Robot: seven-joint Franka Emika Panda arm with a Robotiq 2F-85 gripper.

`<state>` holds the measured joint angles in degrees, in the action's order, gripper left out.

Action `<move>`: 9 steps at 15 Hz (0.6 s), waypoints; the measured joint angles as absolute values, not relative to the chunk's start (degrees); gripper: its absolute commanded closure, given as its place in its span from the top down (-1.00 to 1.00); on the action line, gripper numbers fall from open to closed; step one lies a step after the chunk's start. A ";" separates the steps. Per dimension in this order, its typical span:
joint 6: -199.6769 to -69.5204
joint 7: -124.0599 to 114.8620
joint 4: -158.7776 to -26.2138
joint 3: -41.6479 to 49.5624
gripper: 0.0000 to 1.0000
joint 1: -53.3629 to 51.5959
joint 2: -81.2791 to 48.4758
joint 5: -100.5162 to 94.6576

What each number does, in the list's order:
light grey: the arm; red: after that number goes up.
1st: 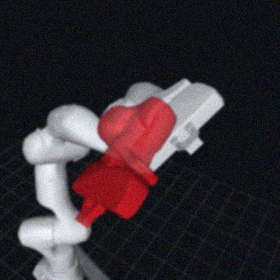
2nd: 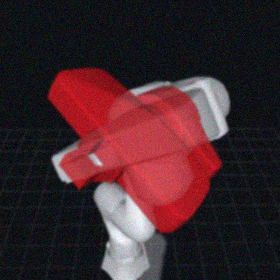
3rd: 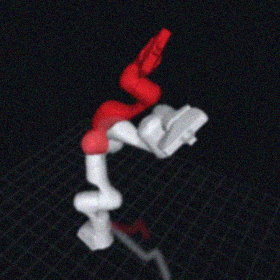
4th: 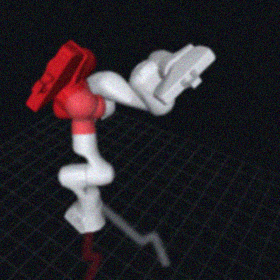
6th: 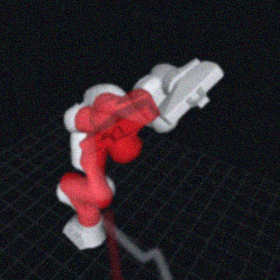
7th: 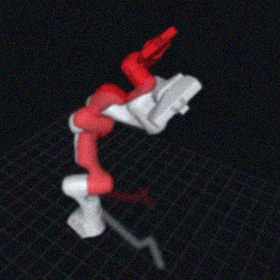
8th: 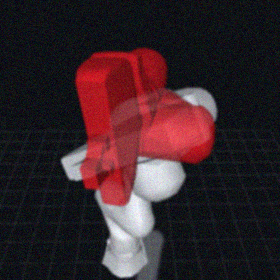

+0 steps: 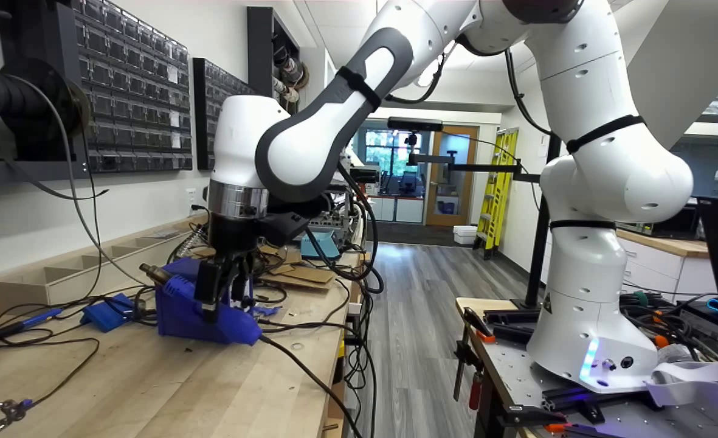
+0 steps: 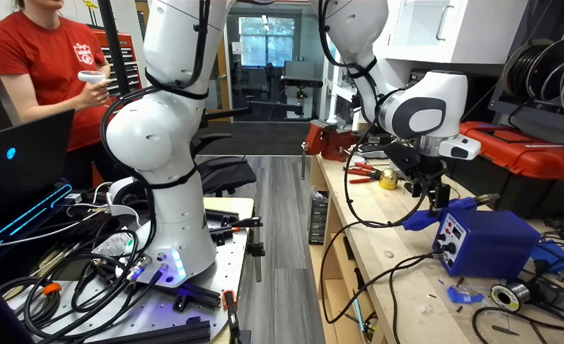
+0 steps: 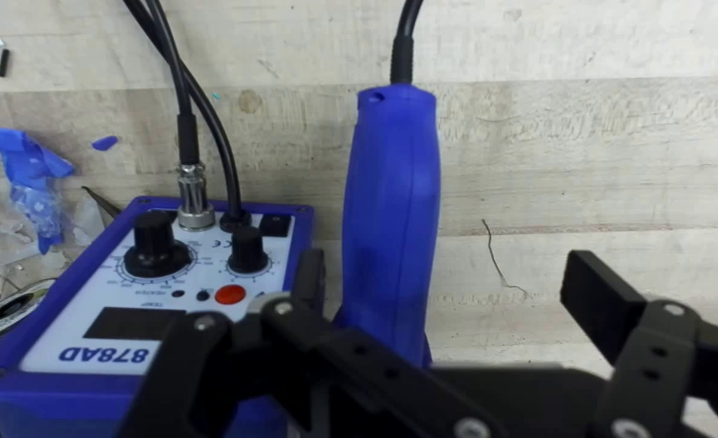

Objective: Pick up the blue tool

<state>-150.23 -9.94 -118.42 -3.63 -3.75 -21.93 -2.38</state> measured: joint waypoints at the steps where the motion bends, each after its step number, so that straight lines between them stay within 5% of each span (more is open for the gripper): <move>1: -150.22 -9.76 -117.85 -3.49 1.00 -3.75 -22.52 -2.38; 9: -149.96 -8.66 -115.37 -3.01 1.00 -3.48 -25.60 -0.84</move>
<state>-149.96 -8.66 -115.37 -3.01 -3.48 -25.60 -0.84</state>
